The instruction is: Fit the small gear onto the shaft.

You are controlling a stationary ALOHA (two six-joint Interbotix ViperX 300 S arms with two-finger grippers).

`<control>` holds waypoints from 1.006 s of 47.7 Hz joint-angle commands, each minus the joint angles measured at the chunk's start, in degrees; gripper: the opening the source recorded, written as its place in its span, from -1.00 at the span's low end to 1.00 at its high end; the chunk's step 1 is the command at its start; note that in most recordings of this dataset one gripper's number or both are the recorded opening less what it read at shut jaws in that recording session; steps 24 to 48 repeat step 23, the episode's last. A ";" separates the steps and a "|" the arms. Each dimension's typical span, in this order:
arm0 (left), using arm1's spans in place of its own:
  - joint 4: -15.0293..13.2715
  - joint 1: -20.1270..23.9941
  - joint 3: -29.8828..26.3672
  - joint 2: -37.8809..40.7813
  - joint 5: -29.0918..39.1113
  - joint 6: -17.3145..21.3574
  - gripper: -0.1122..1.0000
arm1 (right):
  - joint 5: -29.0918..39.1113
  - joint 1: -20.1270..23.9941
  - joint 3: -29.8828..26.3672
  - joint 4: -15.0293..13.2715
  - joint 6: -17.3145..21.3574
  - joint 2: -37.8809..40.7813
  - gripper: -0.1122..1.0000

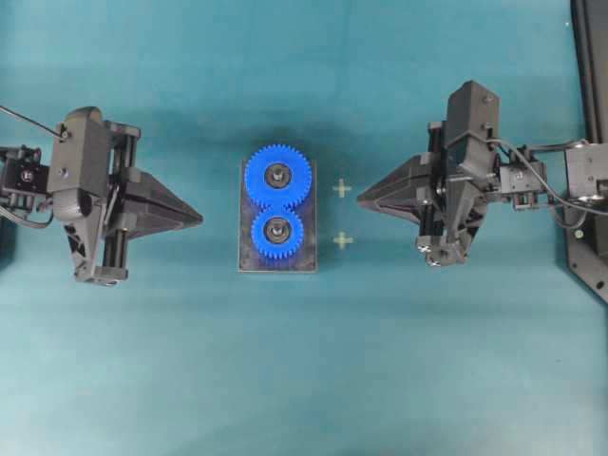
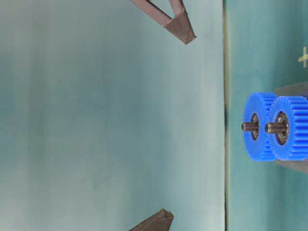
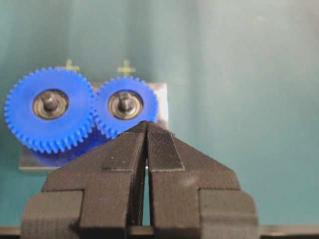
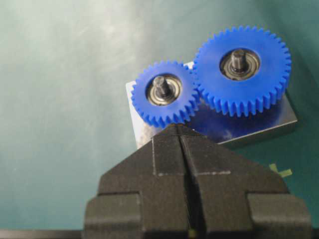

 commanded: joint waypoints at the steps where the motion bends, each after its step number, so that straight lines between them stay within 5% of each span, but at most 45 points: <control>1: 0.18 -0.18 -0.70 -0.18 -0.44 -0.09 -0.80 | -0.53 0.09 -0.44 -0.09 -0.35 -0.35 -0.79; 48: 0.18 -0.18 0.70 0.35 -0.62 -0.26 -0.80 | -1.58 0.09 0.53 -0.09 -0.18 -0.35 -0.79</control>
